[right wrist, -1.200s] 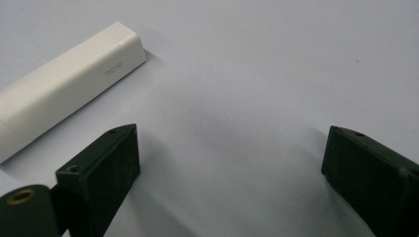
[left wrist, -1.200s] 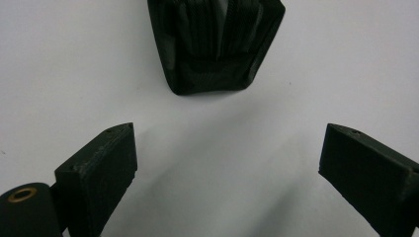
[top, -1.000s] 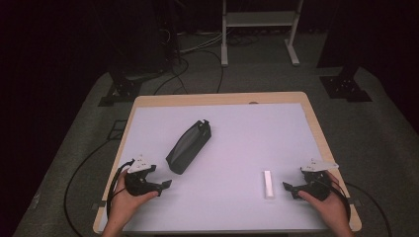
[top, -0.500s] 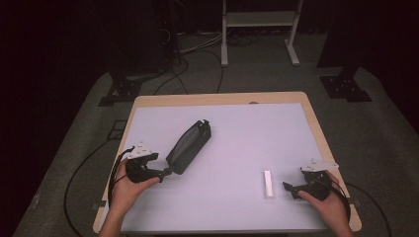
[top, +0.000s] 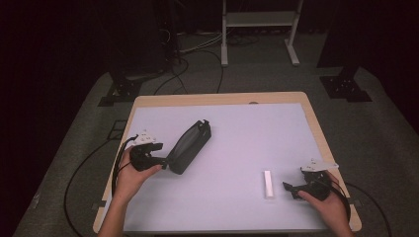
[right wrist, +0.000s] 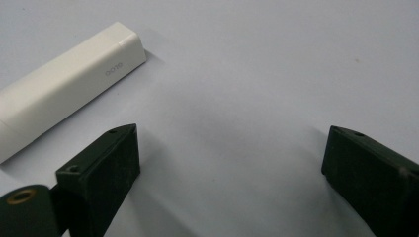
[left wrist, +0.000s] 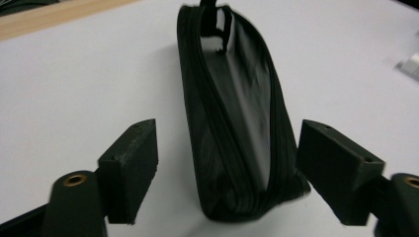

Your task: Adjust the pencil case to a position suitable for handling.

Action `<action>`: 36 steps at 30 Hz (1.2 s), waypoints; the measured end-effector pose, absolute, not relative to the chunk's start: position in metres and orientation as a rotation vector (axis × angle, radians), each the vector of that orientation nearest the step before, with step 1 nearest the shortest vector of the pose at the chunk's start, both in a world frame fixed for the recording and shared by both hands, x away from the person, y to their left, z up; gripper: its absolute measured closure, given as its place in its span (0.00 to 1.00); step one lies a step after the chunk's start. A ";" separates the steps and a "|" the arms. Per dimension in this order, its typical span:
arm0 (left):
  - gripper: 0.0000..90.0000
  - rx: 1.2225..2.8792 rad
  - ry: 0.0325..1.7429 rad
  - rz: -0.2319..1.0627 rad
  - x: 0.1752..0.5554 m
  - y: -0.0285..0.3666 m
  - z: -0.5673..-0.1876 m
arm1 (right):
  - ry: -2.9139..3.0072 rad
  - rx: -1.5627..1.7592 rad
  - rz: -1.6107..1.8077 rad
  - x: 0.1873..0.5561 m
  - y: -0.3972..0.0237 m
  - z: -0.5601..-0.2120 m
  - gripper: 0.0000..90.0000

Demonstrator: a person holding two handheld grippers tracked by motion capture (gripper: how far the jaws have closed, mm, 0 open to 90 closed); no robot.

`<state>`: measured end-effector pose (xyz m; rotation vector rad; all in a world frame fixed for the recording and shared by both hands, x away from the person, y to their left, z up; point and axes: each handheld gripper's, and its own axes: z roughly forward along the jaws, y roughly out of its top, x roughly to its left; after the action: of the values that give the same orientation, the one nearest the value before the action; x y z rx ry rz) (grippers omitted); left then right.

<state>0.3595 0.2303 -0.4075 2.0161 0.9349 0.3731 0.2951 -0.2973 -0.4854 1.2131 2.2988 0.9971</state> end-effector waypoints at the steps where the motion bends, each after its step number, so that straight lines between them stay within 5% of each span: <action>1: 0.28 2.016 0.935 0.375 0.363 0.229 -0.405 | 2.299 1.213 0.998 0.295 -0.297 -0.485 0.07; 36: 0.60 2.091 0.969 0.390 0.430 0.187 -0.418 | 2.299 1.209 0.993 0.295 -0.297 -0.486 0.07</action>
<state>0.4303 0.1872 -0.4177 2.0913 0.9693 0.3903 0.2949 -0.2971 -0.4855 1.2090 2.2994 0.9933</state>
